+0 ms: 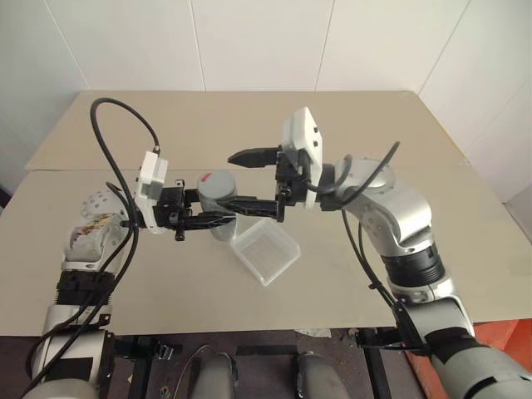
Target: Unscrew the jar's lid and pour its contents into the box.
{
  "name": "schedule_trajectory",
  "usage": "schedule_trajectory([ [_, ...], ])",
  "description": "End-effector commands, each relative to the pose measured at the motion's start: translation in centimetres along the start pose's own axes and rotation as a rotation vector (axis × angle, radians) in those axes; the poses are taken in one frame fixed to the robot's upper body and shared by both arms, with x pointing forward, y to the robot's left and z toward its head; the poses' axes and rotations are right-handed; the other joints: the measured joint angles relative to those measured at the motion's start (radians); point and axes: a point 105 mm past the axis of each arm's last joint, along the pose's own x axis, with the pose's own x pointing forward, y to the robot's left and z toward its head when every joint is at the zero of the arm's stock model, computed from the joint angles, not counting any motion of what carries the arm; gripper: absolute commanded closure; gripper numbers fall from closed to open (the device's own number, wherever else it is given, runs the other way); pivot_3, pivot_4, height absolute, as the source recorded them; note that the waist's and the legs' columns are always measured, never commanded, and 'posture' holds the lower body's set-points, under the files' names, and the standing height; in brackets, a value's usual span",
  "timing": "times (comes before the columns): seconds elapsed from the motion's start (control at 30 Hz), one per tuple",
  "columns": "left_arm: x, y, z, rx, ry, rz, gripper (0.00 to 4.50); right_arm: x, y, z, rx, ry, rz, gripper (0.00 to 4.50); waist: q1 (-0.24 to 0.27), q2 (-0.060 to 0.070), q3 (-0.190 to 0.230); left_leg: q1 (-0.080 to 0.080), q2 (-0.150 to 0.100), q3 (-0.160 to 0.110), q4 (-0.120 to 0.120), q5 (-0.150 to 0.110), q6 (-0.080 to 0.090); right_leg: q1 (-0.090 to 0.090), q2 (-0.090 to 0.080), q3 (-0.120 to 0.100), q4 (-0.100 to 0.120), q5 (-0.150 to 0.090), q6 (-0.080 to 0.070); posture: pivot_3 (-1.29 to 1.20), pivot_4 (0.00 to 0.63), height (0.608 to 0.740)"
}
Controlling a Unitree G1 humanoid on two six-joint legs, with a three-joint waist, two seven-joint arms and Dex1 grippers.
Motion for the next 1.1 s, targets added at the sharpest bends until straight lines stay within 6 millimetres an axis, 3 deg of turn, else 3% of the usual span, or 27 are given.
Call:
schedule_trajectory([
  [0.03,0.0,-0.5,1.4,0.059,-0.016,-0.043,2.42,-1.5,-1.2,1.1,-0.041,-0.026,-0.074,0.02,0.0,0.0,0.0,0.0,0.0,0.0,0.0,0.0,0.0,0.0,0.0,0.0,0.0,0.0,0.0,0.0,0.15,0.74],
  [0.4,0.0,-0.7,1.4,0.056,-0.017,-0.045,2.42,-2.4,-0.8,1.0,-0.047,-0.02,-0.084,0.02,0.0,0.0,0.0,0.0,0.0,0.0,0.0,0.0,0.0,0.0,0.0,0.0,0.0,0.0,0.0,0.0,0.15,0.74],
  [0.63,0.1,-0.5,1.2,0.054,-0.018,-0.036,2.42,-2.8,0.9,1.0,-0.068,-0.006,-0.018,0.02,0.002,0.0,0.0,0.0,0.0,0.0,0.0,0.0,0.0,0.0,0.0,0.0,0.0,0.0,0.0,0.0,0.15,0.74],
  [0.87,0.3,-0.4,1.0,0.054,-0.024,-0.03,2.42,-1.4,2.1,2.2,-0.075,-0.04,0.017,0.02,0.0,0.0,0.0,0.0,0.0,0.0,0.0,0.0,0.0,0.0,0.0,0.0,0.0,0.0,0.0,0.0,0.15,0.74],
  [1.1,0.5,-0.5,1.0,0.057,-0.026,-0.031,2.42,1.0,1.8,2.6,-0.041,-0.022,-0.011,0.02,0.001,0.0,0.0,0.0,0.0,0.0,0.0,0.0,0.0,0.0,0.0,0.0,0.0,0.0,0.0,0.0,0.15,0.74],
])
